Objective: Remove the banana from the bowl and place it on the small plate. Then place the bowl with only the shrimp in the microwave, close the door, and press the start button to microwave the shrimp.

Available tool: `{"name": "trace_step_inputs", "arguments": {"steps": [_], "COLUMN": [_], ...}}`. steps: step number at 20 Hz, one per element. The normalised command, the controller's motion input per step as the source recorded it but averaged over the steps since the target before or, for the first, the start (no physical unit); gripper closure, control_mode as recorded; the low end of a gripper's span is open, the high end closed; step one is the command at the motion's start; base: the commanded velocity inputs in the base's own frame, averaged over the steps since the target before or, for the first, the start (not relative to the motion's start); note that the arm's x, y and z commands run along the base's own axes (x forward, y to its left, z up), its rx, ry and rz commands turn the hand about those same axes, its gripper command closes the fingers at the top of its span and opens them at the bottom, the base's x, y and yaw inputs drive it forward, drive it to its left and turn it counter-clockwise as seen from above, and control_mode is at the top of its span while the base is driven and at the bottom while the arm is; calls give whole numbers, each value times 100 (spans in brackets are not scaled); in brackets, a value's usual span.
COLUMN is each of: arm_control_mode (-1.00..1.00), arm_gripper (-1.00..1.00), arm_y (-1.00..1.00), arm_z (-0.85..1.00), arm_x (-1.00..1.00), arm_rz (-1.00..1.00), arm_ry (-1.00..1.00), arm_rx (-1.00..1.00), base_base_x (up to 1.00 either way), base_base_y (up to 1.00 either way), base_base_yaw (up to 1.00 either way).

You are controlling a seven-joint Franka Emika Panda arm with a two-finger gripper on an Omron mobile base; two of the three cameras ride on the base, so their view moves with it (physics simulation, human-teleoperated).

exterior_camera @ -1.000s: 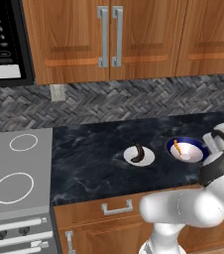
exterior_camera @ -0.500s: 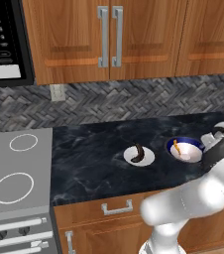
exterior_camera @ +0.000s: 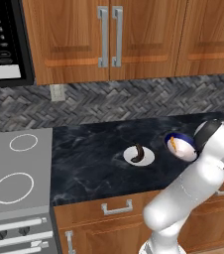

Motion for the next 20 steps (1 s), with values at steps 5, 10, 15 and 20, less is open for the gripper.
{"name": "trace_step_inputs", "arguments": {"steps": [5, 10, 15, 20], "arm_control_mode": [-100, -100, -100, -100], "arm_gripper": [-100, -100, -100, -100], "arm_y": [-21, -10, 26, 56], "arm_z": [-12, -3, -16, -16], "arm_x": [6, 2, 11, 21], "arm_rz": [0, 3, 7, 15], "arm_ry": [0, -1, 0, 0], "arm_rx": [10, 11, 6, 4], "base_base_x": [0, 0, 0, 0], "base_base_y": [0, 0, 0, 0], "base_base_yaw": [0, 0, 0, 0]}}
